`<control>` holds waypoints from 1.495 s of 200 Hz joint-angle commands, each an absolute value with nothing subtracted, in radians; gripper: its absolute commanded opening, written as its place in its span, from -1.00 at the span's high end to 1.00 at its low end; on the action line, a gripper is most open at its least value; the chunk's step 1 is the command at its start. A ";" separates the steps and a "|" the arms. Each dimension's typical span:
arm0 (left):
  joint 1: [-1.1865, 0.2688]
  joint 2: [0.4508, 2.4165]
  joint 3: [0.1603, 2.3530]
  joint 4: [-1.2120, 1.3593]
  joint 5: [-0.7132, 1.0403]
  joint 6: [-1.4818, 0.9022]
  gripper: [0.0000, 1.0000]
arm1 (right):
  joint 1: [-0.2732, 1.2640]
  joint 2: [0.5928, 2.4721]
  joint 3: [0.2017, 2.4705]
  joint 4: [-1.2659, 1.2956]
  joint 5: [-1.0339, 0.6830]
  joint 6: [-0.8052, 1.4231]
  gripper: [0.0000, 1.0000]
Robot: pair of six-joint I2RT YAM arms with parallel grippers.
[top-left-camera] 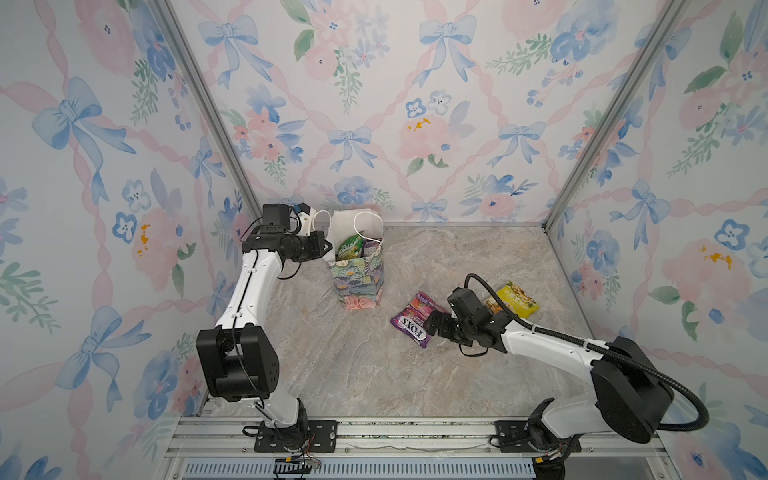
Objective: Place the snacks into the paper bag
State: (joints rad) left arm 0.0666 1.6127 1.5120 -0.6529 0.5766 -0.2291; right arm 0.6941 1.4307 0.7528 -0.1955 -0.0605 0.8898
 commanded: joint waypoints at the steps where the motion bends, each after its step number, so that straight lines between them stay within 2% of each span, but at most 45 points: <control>1: 0.071 1.616 1.503 -0.651 0.600 -0.224 1.00 | 0.682 1.424 0.736 -0.096 -0.092 0.988 -1.00; 101: 0.071 1.611 1.503 -0.650 0.602 -0.224 1.00 | 0.676 1.571 0.722 0.041 -0.116 1.058 -0.44; 177: 0.071 1.606 1.503 -0.650 0.603 -0.222 1.00 | 0.669 1.617 0.718 0.039 -0.043 1.081 -0.37; 235: 0.071 1.608 1.502 -0.651 0.601 -0.222 1.00 | 0.655 1.689 0.723 0.074 -0.025 1.101 -0.24; 266: 0.071 1.605 1.503 -0.650 0.602 -0.222 1.00 | 0.651 1.708 0.730 0.069 0.000 1.091 0.00; 299: 0.071 1.605 1.503 -0.650 0.603 -0.222 1.00 | 0.645 1.713 0.724 0.085 -0.001 1.075 0.34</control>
